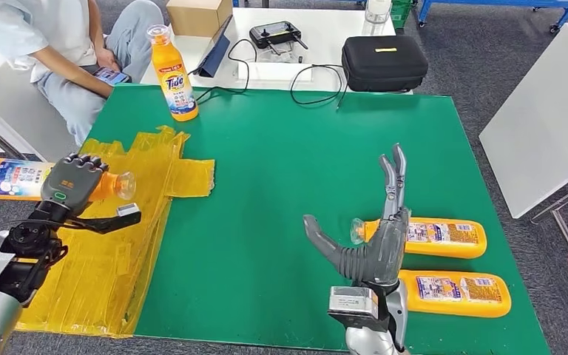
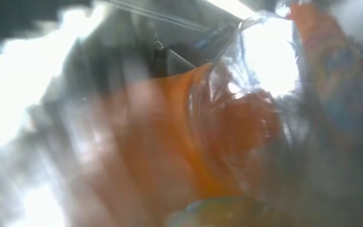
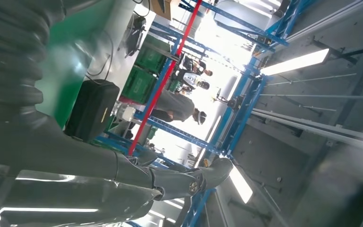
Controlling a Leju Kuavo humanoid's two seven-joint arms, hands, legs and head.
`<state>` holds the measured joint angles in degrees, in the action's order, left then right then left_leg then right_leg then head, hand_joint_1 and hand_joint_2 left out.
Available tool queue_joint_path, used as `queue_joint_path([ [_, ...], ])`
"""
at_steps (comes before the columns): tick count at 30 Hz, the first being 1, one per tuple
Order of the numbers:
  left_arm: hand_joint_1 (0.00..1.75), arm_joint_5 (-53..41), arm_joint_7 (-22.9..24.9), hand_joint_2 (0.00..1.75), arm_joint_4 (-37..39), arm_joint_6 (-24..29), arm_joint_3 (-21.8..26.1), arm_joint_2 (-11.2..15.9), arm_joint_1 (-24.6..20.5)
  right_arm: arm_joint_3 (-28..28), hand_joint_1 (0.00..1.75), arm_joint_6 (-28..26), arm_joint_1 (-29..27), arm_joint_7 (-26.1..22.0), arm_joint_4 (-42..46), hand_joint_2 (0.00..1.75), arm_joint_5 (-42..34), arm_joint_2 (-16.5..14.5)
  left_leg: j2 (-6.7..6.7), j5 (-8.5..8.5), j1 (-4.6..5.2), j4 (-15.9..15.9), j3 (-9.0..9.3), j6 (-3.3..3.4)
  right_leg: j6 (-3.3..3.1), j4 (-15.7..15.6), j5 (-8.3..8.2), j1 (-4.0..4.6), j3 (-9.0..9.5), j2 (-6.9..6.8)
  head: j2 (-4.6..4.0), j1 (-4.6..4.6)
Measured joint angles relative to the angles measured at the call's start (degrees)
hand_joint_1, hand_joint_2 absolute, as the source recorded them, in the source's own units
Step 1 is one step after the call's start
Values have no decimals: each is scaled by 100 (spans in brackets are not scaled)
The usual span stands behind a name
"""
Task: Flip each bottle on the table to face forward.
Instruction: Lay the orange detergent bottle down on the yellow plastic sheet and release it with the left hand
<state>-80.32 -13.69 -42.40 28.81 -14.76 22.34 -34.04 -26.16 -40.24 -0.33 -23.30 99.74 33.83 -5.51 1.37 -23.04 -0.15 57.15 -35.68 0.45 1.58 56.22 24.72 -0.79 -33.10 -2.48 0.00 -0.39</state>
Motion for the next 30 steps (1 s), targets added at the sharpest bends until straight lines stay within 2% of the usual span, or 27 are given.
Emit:
queue_joint_path([
  [6, 175, -1, -18, 175, 287, -8, -139, 163, -18, 7, 0, 4, 1, -1, 17, 175, -2, 53, -7, 0, 3, 0, -3, 0, 0, -2, 0, -1, 0, -2, 0, 1],
  [11, 175, 112, -81, 175, 417, -225, -228, 227, 6, 13, 0, 5, 2, -15, 22, 175, -28, 85, -11, 0, 2, 0, -3, 0, 0, -1, -1, -1, 3, -2, 0, -1],
  [15, 175, 305, -82, 175, 630, -14, -284, 195, 145, 16, 0, 7, 5, -23, 23, 175, -72, 112, -12, 0, 1, 1, -2, 0, 0, -2, 0, -1, 0, -2, 0, -1],
  [21, 175, 770, -34, 175, 1044, 486, -254, -171, 297, 15, 0, 9, 7, 2, 20, 175, -22, 116, -21, 0, 3, 1, -4, 0, 0, -3, 0, -2, 0, -10, 0, 0],
  [26, 175, 1648, -298, 175, 1125, 390, 121, -705, 292, -9, 0, 33, 12, 101, -16, 175, 53, 110, -39, 0, 6, 2, -5, 1, 0, -4, 0, -4, 7, -30, 0, -1],
  [30, 175, 1645, -278, 175, 1127, 355, 252, -1060, 258, -61, 0, 60, 43, 152, -81, 175, 93, 102, -40, 1, 6, 3, -4, 1, 1, -4, -1, -4, 10, -31, 0, -1],
])
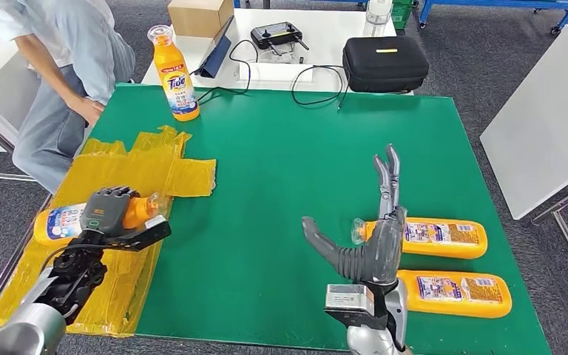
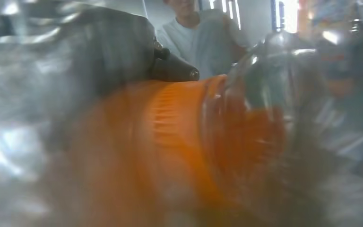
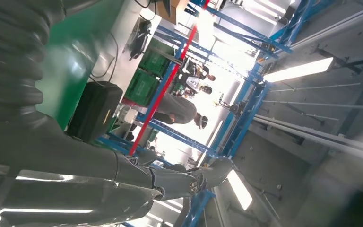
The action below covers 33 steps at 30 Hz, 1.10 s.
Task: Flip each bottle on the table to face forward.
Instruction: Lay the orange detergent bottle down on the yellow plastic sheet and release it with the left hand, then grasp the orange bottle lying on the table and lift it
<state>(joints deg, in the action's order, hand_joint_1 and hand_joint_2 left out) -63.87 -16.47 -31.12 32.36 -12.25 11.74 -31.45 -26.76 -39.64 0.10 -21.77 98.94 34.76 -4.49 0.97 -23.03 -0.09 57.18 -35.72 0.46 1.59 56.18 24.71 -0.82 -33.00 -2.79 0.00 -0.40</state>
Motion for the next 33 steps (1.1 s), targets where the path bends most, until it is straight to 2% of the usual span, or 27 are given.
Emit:
queue_joint_path([
  [13, 175, 79, -68, 175, 0, -3, 12, -585, 2, -94, 0, 69, 105, 64, -198, 175, 19, -72, -2, 0, -1, -1, 0, 0, 0, 0, 1, 1, 0, -2, 0, -1],
  [14, 167, 81, -66, 175, 0, -9, 10, -615, 4, -97, 0, 73, 114, 64, -212, 175, 19, -80, -2, 0, -1, -1, 0, 0, 0, 0, 1, 1, 1, -2, 0, -1],
  [15, 130, 75, -53, 175, 0, -24, 7, -640, 7, -101, 0, 79, 124, 64, -226, 175, 18, -85, -2, 0, -1, -1, 0, 0, 0, 0, 0, 1, 1, -2, 0, 0],
  [17, 42, 26, 24, 175, 5, -94, -2, -679, 11, -107, 0, 96, 141, 68, -255, 175, 17, -91, -2, 0, -1, 0, 0, 0, 0, 0, 0, 1, 2, -2, 0, -1],
  [18, 7, -33, 112, 175, 16, -185, -7, -691, 12, -111, 0, 108, 150, 74, -271, 175, 17, -91, -2, 0, -1, 0, 0, 0, 0, 0, 0, 1, 2, -2, 0, 0],
  [19, 0, -121, 247, 175, 39, -322, -17, -700, 7, -115, 0, 127, 158, 90, -287, 175, 20, -92, -2, 0, -1, 0, 1, 0, 0, 0, 0, 1, 2, -2, 0, -1],
  [22, 0, -412, 717, 175, 153, -895, -87, -713, -94, -121, 0, 210, 180, 159, -333, 175, 60, -108, -13, 0, -1, -2, 9, 0, 1, 0, 1, 1, 16, -14, 0, -2],
  [25, 0, -564, 967, 175, 280, -1390, -172, -717, -264, -122, 0, 276, 211, 208, -373, 175, 121, -144, -21, -4, -2, -6, 31, -1, -1, -1, 3, 2, 41, -23, 0, -2],
  [30, 0, -604, 1087, 175, 408, -1594, -237, -720, -381, -121, 0, 301, 226, 244, -414, 175, 144, -172, -16, -3, -6, -8, 50, -6, -3, -1, 2, 3, 53, -18, 0, -2],
  [33, 0, -626, 1403, 175, 517, -2082, -272, -738, -505, -121, 0, 337, 237, 294, -448, 175, 222, -192, -18, 0, -6, -8, 66, -5, -3, -1, 2, 3, 75, -19, 0, -1],
])
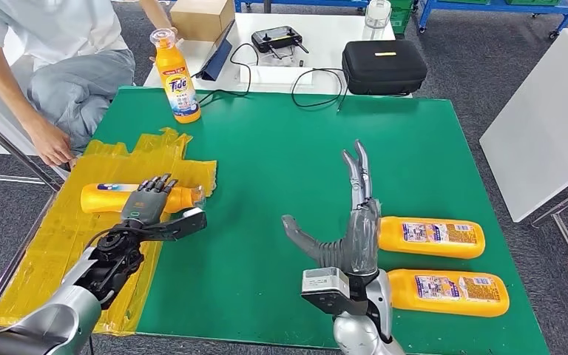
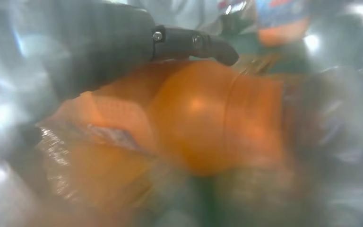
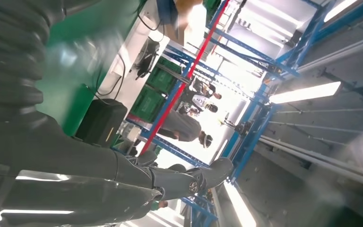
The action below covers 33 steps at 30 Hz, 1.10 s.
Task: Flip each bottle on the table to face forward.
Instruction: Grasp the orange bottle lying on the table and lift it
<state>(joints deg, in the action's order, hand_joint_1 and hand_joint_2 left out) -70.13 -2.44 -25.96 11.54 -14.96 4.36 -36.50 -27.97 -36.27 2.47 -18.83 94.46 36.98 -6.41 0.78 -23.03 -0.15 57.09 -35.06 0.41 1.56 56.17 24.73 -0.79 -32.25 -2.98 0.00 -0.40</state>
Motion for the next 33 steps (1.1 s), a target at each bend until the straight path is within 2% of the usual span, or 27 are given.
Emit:
queue_joint_path([
  [5, 0, 65, 493, 175, 238, -1208, 0, -13, -320, 0, 0, 96, 96, 104, -112, 175, 129, -108, 5, -12, 1, -3, 32, -7, 1, 0, 1, -1, 37, 6, 0, -2],
  [10, 0, 277, 512, 175, 348, -1625, 63, 34, -442, -4, 0, 151, 223, 179, -224, 175, 159, -188, 5, -12, 0, -4, 46, -7, 0, 0, 2, 0, 49, 7, 0, -2],
  [22, 0, 459, 131, 175, 362, -1758, 170, 142, -474, -4, 0, 163, 349, 159, -469, 175, 109, -234, 4, -11, 1, -3, 51, -8, 0, 0, 2, -2, 47, 7, 0, -1],
  [33, 0, 740, -244, 175, 284, -1621, 182, 215, -493, 24, 0, 124, 351, 80, -640, 175, 55, -232, 4, -8, 0, -2, 46, -7, 1, 0, 2, -1, 36, 6, 0, -1],
])
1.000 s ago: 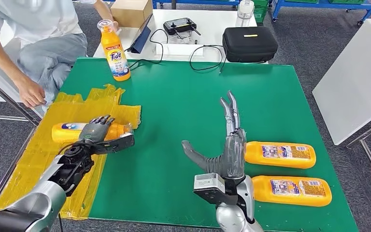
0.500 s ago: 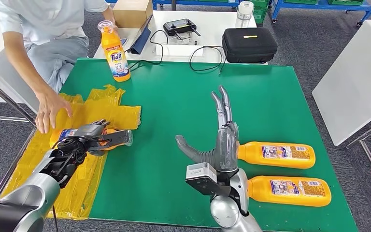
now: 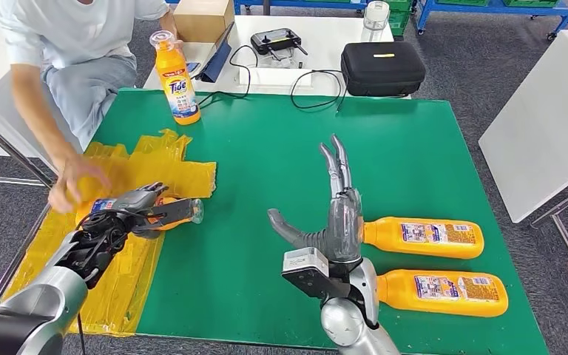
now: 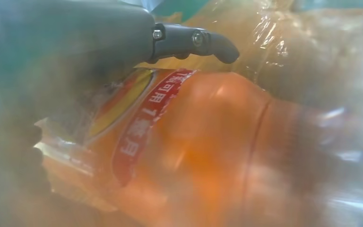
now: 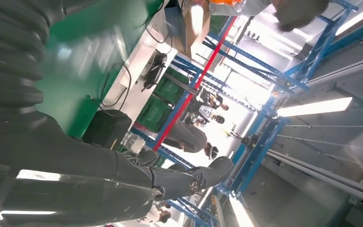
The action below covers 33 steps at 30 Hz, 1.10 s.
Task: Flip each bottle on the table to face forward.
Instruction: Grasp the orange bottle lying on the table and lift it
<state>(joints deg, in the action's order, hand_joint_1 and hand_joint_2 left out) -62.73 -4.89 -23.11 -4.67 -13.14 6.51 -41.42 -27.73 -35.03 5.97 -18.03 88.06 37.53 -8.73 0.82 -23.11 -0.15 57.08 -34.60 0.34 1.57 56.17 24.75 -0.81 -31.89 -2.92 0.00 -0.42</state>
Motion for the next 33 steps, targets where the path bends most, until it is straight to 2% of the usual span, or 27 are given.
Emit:
queue_joint_path([
  [8, 0, 199, -173, 175, -214, 20, -22, 26, 23, 43, 0, -43, -28, -13, -48, 175, -1, 1, -2, 4, 0, 2, -14, 3, 0, 0, 0, 0, -12, -1, 0, 1],
  [12, 0, 628, -564, 175, -476, -145, -101, 93, 56, 76, 0, -79, -72, -28, -52, 175, 3, 4, -2, 8, 0, 5, -27, 6, 0, 1, -1, 0, -26, -2, 0, 0],
  [16, 0, 1753, -988, 175, -1344, -714, -353, 343, 247, 146, 0, -163, -162, -86, -52, 175, -14, 30, 0, 12, 0, 5, -50, 6, 1, 3, -3, 1, -48, 0, 0, 2],
  [20, 0, 2918, -1115, 175, -2561, -1060, -645, 749, 492, 226, 0, -238, -225, -137, -52, 175, -43, 85, 0, 12, 0, 7, -68, 5, 2, 3, -3, 1, -66, -1, 0, 1],
  [28, 0, 3992, -1288, 175, -4077, -1038, -850, 1192, 1002, 304, 0, -302, -252, -127, -54, 175, -49, 152, -1, 12, 0, 6, -87, 5, 2, 2, -3, 1, -86, 0, 0, 2],
  [33, 0, 4291, -1328, 175, -4718, -1046, -881, 1379, 1248, 346, 0, -337, -267, -127, -73, 175, -46, 178, -2, 12, 1, 6, -91, 5, 2, 2, -3, 1, -90, -1, 0, 2],
])
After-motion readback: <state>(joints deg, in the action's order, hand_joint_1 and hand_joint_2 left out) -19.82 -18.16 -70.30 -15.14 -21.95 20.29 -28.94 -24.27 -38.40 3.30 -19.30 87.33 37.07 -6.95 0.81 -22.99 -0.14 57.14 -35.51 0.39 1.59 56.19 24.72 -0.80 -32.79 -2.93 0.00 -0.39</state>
